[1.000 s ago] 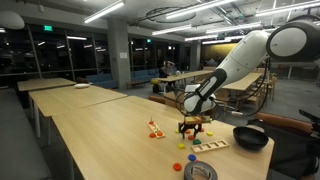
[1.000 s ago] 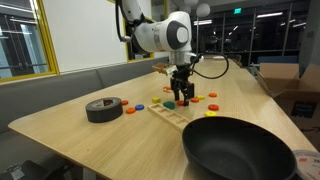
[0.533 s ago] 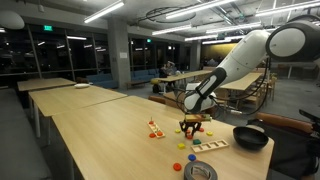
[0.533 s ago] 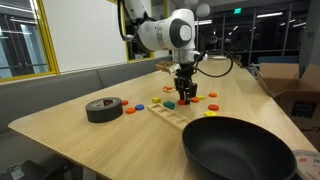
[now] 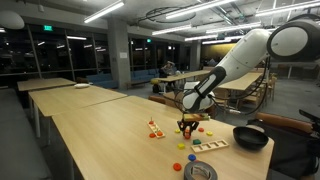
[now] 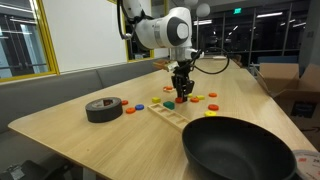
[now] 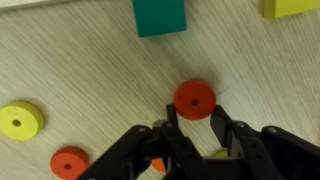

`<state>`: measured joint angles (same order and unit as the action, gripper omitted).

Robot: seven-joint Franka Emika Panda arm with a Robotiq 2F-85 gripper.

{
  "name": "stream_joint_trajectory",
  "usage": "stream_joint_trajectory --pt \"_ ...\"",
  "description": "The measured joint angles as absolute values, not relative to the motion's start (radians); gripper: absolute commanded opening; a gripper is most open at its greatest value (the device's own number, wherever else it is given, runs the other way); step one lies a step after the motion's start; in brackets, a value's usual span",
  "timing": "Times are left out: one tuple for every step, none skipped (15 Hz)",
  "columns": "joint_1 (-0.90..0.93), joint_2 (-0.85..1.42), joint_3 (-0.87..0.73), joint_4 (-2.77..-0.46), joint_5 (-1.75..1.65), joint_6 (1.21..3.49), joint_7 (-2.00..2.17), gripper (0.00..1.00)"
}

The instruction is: Put the round orange block on the first position from the end closest to you on the wooden board

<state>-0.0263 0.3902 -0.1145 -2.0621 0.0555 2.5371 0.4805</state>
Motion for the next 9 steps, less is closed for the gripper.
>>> stream_joint_trajectory --pt "-0.018 0.382 -0.111 -2.062 0.055 2.536 0.480 0.19" --pt "-0.006 0.373 -0.108 -2.061 0.055 2.536 0.480 0.19" --pt "0.008 0.363 -0.104 -2.060 0.055 2.535 0.480 0.19" --pt "0.022 0.353 -0.100 -2.058 0.055 2.535 0.480 0.19" --pt "0.036 0.343 -0.095 -2.055 0.055 2.535 0.481 0.19" --pt "0.049 0.335 -0.090 -2.051 0.055 2.535 0.481 0.19" --pt "0.060 0.328 -0.084 -2.046 0.055 2.535 0.482 0.19" --pt "0.069 0.323 -0.079 -2.040 0.055 2.535 0.483 0.19" --pt "0.077 0.322 -0.071 -2.033 0.055 2.536 0.484 0.19"
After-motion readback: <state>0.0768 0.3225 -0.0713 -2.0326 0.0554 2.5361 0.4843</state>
